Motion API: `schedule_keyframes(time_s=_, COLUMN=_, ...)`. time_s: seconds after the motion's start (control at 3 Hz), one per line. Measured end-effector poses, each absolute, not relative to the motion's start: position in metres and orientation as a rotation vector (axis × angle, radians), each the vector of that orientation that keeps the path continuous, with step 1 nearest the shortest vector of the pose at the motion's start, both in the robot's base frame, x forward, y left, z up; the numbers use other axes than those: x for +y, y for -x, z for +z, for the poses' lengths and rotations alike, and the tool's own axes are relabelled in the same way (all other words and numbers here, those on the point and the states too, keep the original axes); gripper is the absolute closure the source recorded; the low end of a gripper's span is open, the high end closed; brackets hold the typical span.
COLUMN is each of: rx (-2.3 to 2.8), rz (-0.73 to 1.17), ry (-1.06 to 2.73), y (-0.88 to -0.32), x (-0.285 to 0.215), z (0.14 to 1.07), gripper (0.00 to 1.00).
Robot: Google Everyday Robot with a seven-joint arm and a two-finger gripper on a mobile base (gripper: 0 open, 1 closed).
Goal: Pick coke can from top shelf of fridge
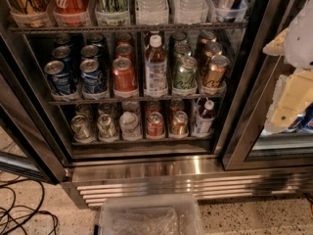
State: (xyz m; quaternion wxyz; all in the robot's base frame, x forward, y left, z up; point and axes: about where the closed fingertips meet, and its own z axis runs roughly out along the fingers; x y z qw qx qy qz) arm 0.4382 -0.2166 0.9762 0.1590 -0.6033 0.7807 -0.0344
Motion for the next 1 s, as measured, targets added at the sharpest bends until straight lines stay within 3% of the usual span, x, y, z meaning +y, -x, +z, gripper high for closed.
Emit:
schedule_keyframes(time_s=0.33, rx=2.232, rz=-0.098, ry=1.725, y=-0.438, x=-0.217, z=0.976, gripper=0.00)
schedule_keyframes(time_s=1.0, rx=1.960, rz=0.071, ry=1.813, y=-0.418, x=-0.164, z=0.941, gripper=0.00)
